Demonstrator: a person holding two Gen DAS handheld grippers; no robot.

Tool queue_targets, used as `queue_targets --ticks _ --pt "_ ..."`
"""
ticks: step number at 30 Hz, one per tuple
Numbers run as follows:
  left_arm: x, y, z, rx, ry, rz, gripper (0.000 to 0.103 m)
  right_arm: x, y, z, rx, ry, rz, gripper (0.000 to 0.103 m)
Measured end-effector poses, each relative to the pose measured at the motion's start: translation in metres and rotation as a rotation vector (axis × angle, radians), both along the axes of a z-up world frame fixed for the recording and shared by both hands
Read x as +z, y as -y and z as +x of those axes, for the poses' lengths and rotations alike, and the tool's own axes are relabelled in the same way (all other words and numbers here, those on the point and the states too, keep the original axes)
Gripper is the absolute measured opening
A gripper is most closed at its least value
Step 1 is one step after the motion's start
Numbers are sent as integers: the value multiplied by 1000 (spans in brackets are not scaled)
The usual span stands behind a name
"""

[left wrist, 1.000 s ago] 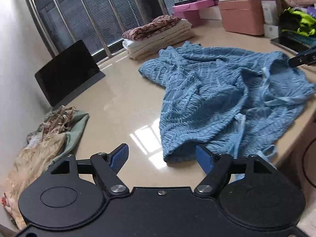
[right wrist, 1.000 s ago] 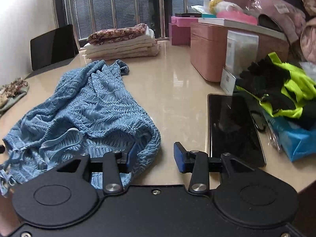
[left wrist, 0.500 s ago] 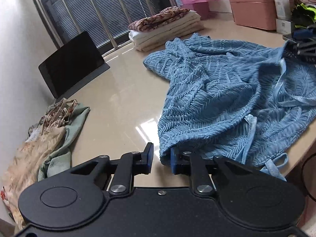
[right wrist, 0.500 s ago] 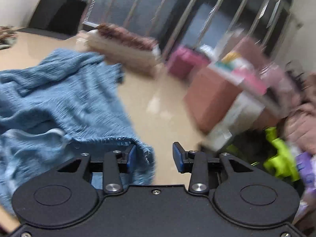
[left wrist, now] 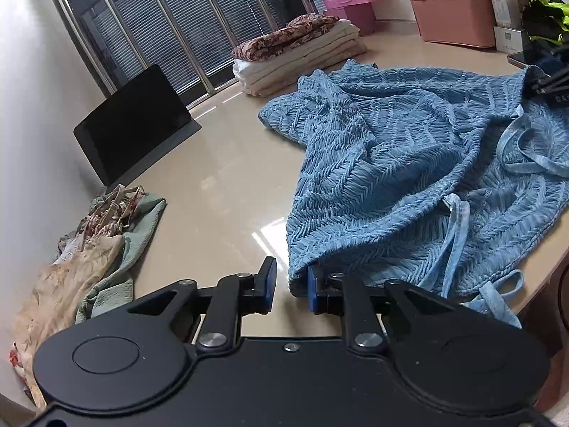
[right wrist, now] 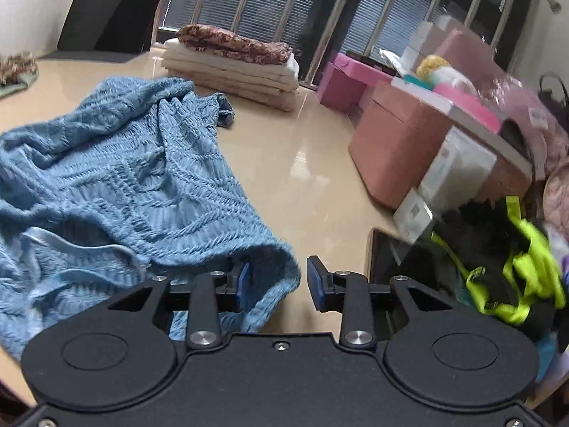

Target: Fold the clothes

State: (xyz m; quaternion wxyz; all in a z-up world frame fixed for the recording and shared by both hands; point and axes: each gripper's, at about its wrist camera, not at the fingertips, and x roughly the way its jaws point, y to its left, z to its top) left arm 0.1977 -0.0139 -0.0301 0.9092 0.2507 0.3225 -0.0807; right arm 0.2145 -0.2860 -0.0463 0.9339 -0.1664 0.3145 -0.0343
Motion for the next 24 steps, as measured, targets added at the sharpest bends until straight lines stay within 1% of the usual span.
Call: queue_targets --ticks 3,4,5,6,7,8,10,12,13,14,15,16,18,22,24 --pt "0 0 -1 -2 3 6 21 1 -3 8 17 -2 -21 34" --pt "0 0 -1 -1 6 9 23 1 -4 11 22 -7 -20 30" --pt "-1 0 -2 4 13 14 28 2 -3 12 24 -9 -5 14" --pt "-1 0 -2 10 21 20 31 4 -1 12 20 -8 32 9" --pt "-1 0 -3 19 29 22 36 5 2 11 17 -6 70 9" --pt "-1 -1 -3 24 32 17 38 7 5 10 7 1 112 9" --pt "0 -3 -4 30 34 3 39 10 19 4 -47 31 218 8" --pt "1 -5 -5 32 38 -16 47 10 41 -4 -120 45 389 8" --pt "2 -5 -6 32 41 -27 54 8 50 -8 -149 42 472 8" --pt "3 -6 -7 29 42 -47 58 3 57 -10 -169 28 539 8" --pt "4 -6 -8 24 42 -71 58 -2 64 -13 -189 15 607 8" --pt "5 -7 -9 19 38 -96 58 -5 68 -16 -203 11 644 8" --pt "5 -7 -9 15 21 -129 58 -5 66 -23 -212 26 630 8" --pt "0 -3 -8 15 38 -127 57 2 65 -25 -217 34 613 8" --pt "0 -4 -5 21 37 -142 57 3 65 -26 -218 32 614 8"
